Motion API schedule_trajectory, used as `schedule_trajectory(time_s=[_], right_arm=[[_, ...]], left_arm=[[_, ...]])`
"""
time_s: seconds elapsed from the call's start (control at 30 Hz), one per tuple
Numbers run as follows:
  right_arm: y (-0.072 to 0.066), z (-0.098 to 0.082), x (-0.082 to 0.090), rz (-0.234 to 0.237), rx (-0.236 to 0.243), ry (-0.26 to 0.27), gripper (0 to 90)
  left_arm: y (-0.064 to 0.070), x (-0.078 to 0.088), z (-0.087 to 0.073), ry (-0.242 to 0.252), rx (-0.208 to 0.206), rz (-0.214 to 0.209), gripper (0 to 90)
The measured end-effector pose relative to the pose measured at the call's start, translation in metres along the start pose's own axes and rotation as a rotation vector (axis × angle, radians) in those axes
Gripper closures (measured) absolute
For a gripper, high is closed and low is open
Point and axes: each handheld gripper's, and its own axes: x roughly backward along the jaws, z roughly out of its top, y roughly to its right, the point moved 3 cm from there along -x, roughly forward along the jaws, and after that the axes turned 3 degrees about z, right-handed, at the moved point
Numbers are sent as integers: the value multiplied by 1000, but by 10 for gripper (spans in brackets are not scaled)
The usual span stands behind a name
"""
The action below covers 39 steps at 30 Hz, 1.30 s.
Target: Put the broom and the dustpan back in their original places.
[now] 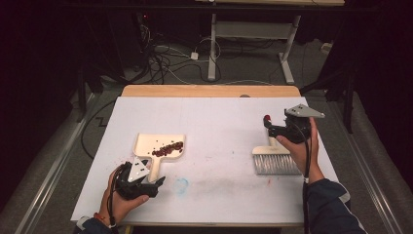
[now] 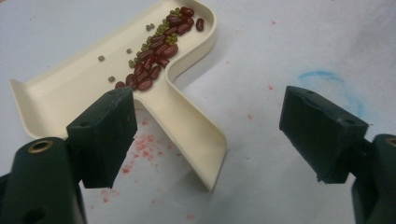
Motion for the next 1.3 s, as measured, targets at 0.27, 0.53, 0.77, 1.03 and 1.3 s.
schedule_trajectory(time_s=[0.27, 0.53, 0.77, 1.03, 1.3], right_arm=[[-15, 9, 15, 18, 38, 37, 167], [-22, 11, 27, 32, 49, 55, 172], [-30, 12, 42, 64, 77, 70, 170], [-39, 6, 54, 97, 130, 76, 170], [-44, 0, 59, 101, 158, 77, 170]], left_arm=[[1, 0, 0, 1, -5, -6, 191], [1, 0, 1, 7, -1, -6, 191], [1, 0, 0, 4, -8, -8, 191], [3, 1, 1, 4, -20, -1, 191], [3, 1, 1, -2, -29, 0, 191]])
